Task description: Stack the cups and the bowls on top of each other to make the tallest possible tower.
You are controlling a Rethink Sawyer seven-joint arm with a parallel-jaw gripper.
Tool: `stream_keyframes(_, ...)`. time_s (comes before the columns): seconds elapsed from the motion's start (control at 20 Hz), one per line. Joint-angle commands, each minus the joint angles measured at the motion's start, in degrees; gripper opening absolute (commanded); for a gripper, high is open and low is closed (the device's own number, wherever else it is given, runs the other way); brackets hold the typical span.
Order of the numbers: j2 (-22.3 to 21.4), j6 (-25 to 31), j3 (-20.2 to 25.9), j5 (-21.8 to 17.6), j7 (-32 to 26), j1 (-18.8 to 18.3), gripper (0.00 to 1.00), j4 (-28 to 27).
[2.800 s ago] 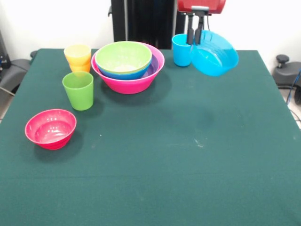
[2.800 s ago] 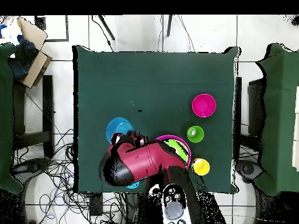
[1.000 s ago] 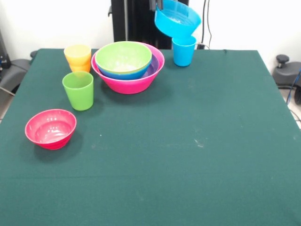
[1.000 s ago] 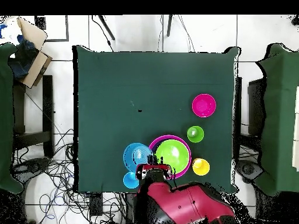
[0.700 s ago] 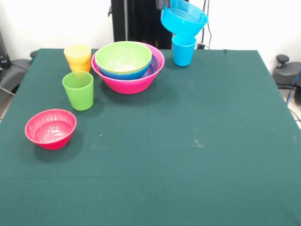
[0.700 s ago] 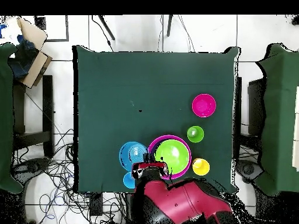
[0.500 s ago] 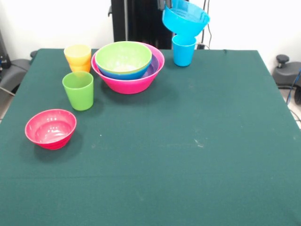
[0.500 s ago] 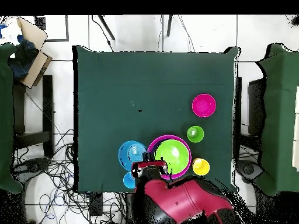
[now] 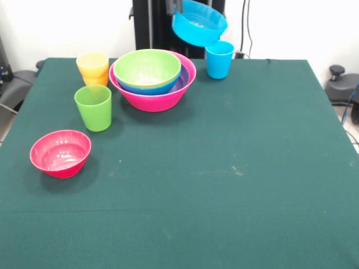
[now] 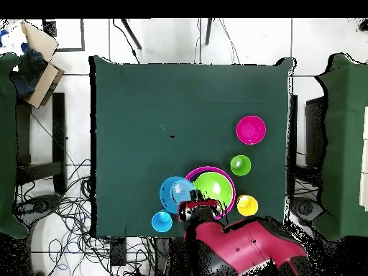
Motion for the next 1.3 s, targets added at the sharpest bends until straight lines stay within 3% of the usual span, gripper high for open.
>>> stream_keyframes(0.05, 6.3, 10.8, 9.6, -5.1, -19.7, -6.6, 0.00, -2.1)
stream_keyframes(0.4, 9.9, 15.2, 14.4, -5.5, -23.1, -12.1, 0.00, -4.8)
stream_keyframes(0.75, 10.8, 15.3, 14.6, -7.5, -21.8, -12.6, 0.00, -5.2)
stream_keyframes(0.8, 10.7, 15.0, 14.5, -7.9, -21.2, -12.5, 1.00, -5.2)
stream_keyframes(0.95, 10.1, 16.7, 13.6, -7.9, -21.3, -11.8, 1.00, -4.9)
stream_keyframes(1.3, 5.9, 12.9, 16.8, -4.6, -17.6, -10.9, 1.00, -3.4)
